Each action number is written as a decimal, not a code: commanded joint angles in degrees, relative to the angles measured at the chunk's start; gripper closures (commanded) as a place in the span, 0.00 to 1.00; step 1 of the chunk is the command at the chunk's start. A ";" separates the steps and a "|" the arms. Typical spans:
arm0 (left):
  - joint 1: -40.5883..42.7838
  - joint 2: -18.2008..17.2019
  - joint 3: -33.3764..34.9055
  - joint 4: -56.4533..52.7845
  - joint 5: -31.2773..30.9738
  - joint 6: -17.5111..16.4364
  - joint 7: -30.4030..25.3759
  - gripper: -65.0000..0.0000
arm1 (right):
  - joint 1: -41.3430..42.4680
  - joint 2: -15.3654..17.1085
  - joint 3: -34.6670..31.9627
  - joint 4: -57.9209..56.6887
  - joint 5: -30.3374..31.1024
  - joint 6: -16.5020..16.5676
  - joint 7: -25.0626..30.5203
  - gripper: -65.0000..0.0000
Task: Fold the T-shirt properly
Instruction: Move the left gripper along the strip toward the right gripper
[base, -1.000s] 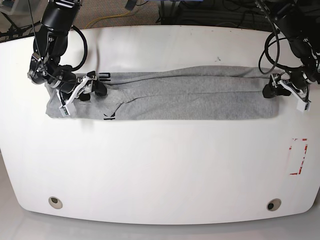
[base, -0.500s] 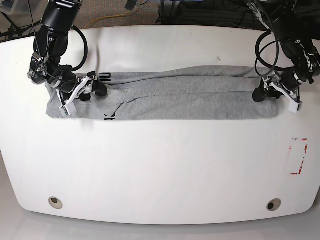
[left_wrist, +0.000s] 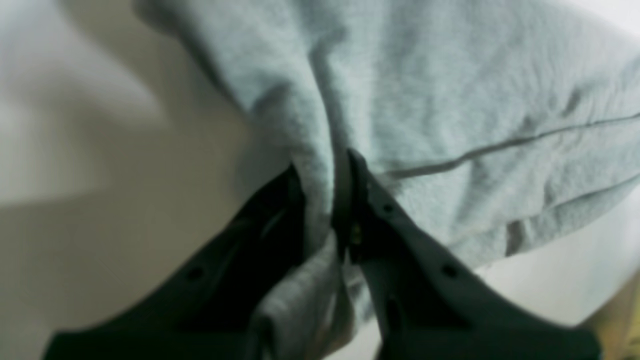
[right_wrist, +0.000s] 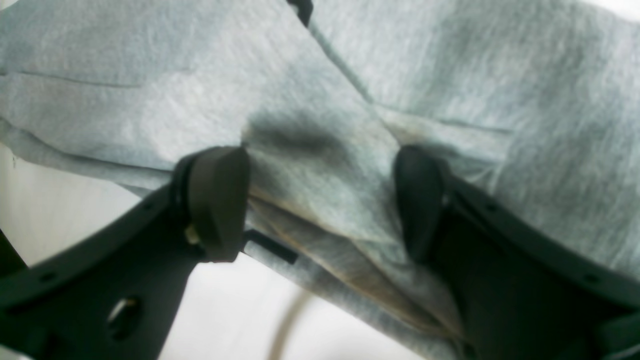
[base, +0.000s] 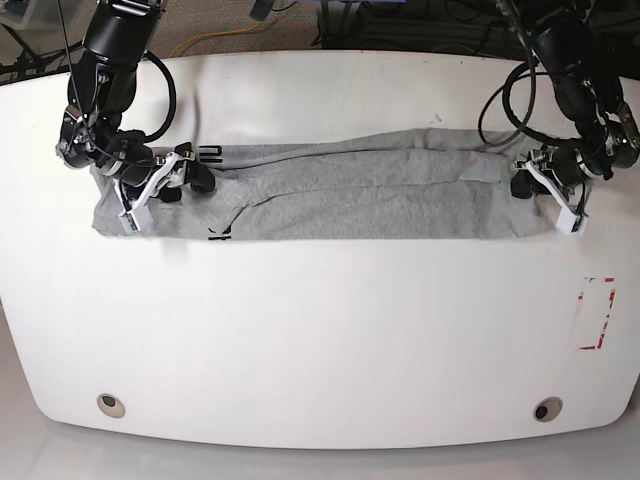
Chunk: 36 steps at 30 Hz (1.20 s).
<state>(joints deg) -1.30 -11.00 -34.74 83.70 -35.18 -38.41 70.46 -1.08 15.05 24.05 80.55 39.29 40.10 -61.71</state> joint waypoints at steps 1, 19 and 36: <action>1.43 -0.91 3.31 10.15 -1.61 -0.14 -1.14 0.96 | 0.25 0.56 0.17 0.46 -0.39 -0.10 -1.28 0.32; -3.14 6.92 31.18 24.12 4.72 8.83 -1.14 0.96 | 0.25 0.91 0.08 0.46 -0.47 -0.10 -1.36 0.32; -10.44 18.70 44.90 13.05 16.23 8.83 -1.31 0.96 | 0.33 0.91 0.08 0.46 -0.47 -0.10 -1.36 0.32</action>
<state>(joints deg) -10.28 7.14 9.28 96.09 -18.00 -29.56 70.61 -1.08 15.22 24.01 80.55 39.44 40.12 -61.89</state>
